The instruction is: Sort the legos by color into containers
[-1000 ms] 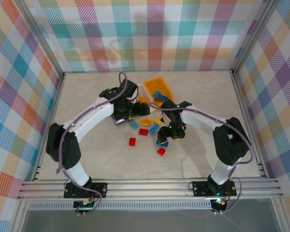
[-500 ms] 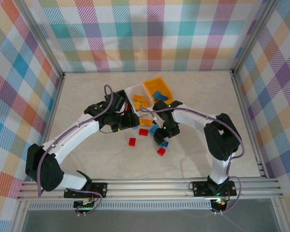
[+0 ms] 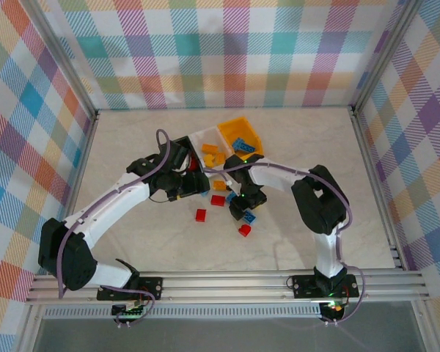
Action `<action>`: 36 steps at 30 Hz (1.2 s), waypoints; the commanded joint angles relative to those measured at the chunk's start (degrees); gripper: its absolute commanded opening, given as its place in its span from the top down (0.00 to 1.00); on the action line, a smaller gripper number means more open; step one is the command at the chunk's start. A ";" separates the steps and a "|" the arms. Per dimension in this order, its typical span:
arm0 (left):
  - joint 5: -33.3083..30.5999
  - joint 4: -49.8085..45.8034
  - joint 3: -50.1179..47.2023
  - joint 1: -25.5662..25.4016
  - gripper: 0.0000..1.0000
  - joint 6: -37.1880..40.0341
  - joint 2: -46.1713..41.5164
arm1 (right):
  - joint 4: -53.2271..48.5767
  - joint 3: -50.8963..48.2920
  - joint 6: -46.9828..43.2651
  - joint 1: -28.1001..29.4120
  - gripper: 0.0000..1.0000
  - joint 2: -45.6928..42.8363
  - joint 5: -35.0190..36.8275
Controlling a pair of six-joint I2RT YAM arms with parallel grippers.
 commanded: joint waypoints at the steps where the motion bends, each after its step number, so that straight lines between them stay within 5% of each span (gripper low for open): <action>1: 0.66 -1.38 -0.68 1.07 0.22 1.41 -1.92 | -1.93 1.91 -0.06 0.09 0.31 1.77 1.99; 7: 1.15 -2.08 -0.67 2.08 0.22 2.13 -2.36 | -2.06 2.15 3.07 -0.42 0.42 3.16 1.98; 12: 1.55 -1.63 -1.24 2.35 0.22 2.28 -2.35 | -1.44 0.02 4.66 -1.28 0.64 1.34 1.32; 24: 2.25 -0.06 -1.02 2.44 0.22 1.37 -0.68 | -3.09 8.05 9.75 -9.56 0.65 -7.20 -2.80; 36: 1.32 -1.24 -4.73 2.40 0.21 -0.29 -4.62 | 13.17 25.90 34.21 -23.55 0.66 2.20 -23.12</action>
